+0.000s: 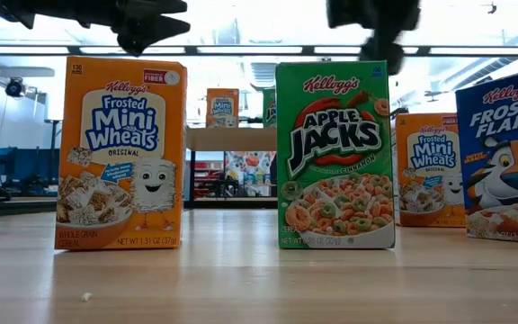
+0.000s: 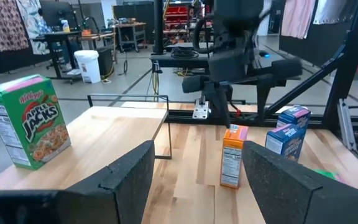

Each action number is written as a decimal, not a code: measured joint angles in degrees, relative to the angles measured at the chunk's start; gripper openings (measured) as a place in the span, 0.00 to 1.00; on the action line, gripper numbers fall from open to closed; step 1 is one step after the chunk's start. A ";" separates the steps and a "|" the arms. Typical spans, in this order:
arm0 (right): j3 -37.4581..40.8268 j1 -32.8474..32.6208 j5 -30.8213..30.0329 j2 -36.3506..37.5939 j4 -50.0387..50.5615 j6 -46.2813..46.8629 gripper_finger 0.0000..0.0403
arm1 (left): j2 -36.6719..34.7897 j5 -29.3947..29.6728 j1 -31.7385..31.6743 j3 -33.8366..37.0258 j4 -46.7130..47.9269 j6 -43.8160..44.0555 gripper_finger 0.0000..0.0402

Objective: Stack cereal on shelf
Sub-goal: Put the right orange cereal box aligned with the other orange cereal box on the shelf

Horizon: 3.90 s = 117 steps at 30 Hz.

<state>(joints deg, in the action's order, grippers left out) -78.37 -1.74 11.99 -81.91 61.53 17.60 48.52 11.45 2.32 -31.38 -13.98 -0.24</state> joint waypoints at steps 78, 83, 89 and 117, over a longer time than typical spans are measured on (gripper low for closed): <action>-24.03 9.09 -19.80 -8.06 -11.60 -24.86 0.34 | -8.08 0.13 -0.02 0.00 2.11 -7.23 0.57; -30.92 11.55 -19.46 -13.30 -4.98 -27.59 0.34 | -8.21 0.15 -0.02 0.00 3.56 -6.59 0.57; -36.79 13.58 -19.46 -19.41 -1.12 -27.66 0.34 | -8.09 0.13 -0.02 0.00 3.97 -4.85 0.57; -44.15 15.77 -19.50 -24.66 -0.54 -29.23 0.61 | -7.26 0.02 -0.02 0.00 3.64 -3.52 0.57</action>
<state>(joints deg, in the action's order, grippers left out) -122.52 14.03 -7.51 -106.57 60.98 -11.63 41.25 11.46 2.31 -31.38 -10.34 -3.76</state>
